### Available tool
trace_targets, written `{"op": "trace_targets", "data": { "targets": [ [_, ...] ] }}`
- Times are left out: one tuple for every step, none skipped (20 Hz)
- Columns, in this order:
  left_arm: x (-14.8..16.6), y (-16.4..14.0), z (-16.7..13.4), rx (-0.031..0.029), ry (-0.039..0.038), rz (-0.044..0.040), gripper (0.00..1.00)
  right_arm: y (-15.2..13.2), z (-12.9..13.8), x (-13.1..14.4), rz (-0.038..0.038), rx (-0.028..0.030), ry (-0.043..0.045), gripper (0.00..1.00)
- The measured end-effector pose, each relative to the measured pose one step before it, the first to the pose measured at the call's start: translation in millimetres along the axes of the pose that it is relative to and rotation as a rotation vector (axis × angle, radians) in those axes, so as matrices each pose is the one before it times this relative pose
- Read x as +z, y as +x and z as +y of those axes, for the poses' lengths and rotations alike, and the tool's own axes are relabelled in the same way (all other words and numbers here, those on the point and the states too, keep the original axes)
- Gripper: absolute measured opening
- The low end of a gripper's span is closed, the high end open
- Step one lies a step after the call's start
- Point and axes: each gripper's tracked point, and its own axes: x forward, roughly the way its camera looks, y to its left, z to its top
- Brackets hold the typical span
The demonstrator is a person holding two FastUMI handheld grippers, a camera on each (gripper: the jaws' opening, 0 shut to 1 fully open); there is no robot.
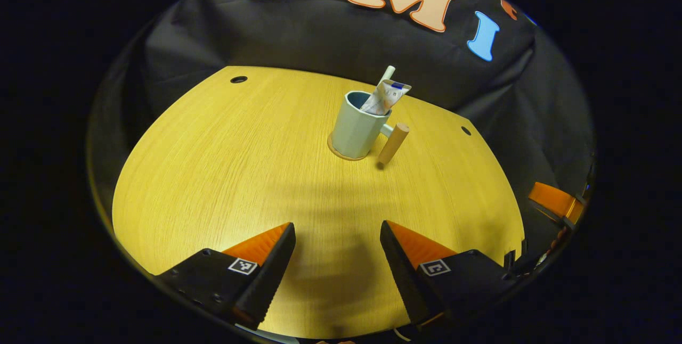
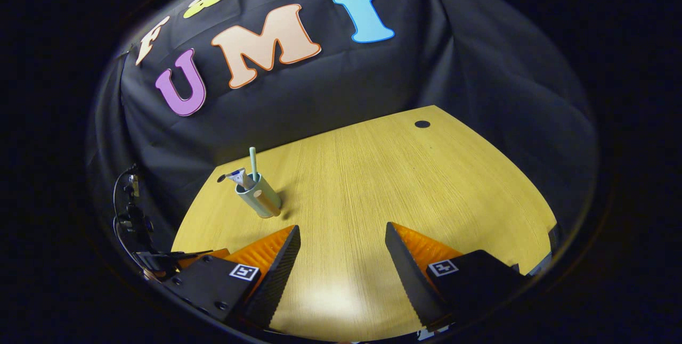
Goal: Put the toothbrush and toothpaste on the desktop into the cup, then pick up the cup and place it on the coaster on the desktop.
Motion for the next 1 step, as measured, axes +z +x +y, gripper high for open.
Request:
{"op": "trace_targets", "data": {
  "targets": [
    [-0.35, 0.86, 2.02, -0.00362, 0.00956, 0.00625, 0.94, -0.45, 0.95, 0.27, -0.00471, -0.00450, 0.00645, 0.99]
  ]
}}
